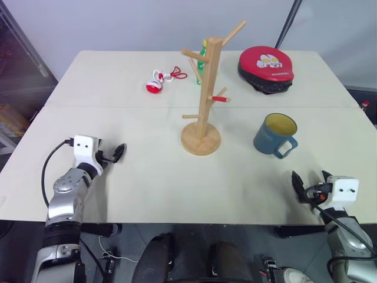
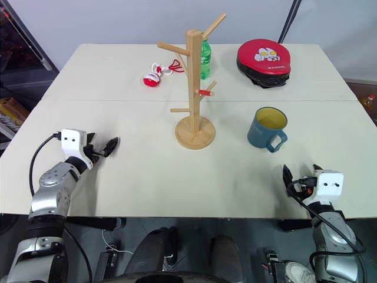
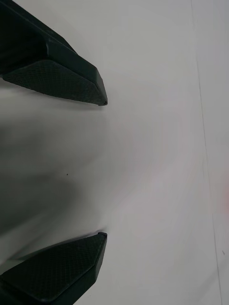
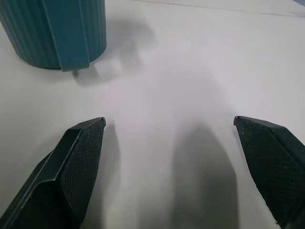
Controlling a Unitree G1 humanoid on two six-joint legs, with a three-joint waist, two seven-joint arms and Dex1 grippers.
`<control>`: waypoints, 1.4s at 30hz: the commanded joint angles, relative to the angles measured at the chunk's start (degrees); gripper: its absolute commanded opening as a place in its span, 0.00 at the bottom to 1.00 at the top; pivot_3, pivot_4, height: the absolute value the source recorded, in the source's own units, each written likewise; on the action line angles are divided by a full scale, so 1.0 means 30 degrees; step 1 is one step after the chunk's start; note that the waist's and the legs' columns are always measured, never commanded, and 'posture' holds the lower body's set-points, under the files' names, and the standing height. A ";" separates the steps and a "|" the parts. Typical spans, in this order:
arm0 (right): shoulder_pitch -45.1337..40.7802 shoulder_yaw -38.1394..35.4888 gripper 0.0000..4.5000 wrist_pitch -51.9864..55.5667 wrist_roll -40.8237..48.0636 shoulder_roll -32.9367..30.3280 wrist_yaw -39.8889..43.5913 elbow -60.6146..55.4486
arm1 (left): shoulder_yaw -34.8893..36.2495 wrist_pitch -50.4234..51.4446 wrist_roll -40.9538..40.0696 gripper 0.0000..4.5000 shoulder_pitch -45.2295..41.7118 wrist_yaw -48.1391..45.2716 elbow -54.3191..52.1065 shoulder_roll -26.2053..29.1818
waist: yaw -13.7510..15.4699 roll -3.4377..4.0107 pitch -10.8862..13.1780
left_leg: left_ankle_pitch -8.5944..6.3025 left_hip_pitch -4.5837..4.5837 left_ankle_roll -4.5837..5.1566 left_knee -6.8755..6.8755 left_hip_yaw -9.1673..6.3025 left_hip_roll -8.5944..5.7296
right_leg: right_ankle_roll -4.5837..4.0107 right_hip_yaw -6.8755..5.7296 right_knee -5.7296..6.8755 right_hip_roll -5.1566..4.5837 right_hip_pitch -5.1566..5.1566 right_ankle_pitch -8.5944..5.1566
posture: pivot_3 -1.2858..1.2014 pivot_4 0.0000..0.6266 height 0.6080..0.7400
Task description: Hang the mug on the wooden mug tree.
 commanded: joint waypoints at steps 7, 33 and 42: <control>0.0288 -0.0568 0.99 -0.0291 0.0182 -0.0160 -0.0099 -0.0850 | 0.0175 0.0056 -0.0116 1.00 -0.0210 -0.0040 -0.0378 0.0119 | 0.0010 0.0000 0.0000 | 0.0000 0.0000 0.0000 0.0000 0.0000 0.0000 | 0.0000 0.0001 0.0000 -0.0001 0.0000 0.0000 | 0.52 0.24 1.00; -0.0152 0.3563 0.99 0.1385 -0.5100 0.4510 -0.6784 -0.5856 | -0.7248 0.1908 -0.2726 1.00 -0.0087 -0.9811 -0.9731 -0.0155 | -0.0006 0.0025 -0.0011 | -0.0001 -0.0013 -0.0004 -0.0005 0.0006 0.0030 | -0.0029 0.0045 -0.0012 -0.0002 -0.0027 -0.0002 | 0.52 0.24 1.00; -0.2028 0.3627 0.99 0.1881 -0.6088 0.4442 -0.8015 -0.4825 | -0.8108 0.2779 -0.3021 1.00 -0.0255 -0.9774 -1.1532 -0.0311 | -0.0043 0.0028 -0.0012 | 0.0002 -0.0008 0.0001 -0.0005 0.0006 0.0032 | -0.0028 0.0048 -0.0007 0.0027 -0.0024 -0.0001 | 0.52 0.24 1.00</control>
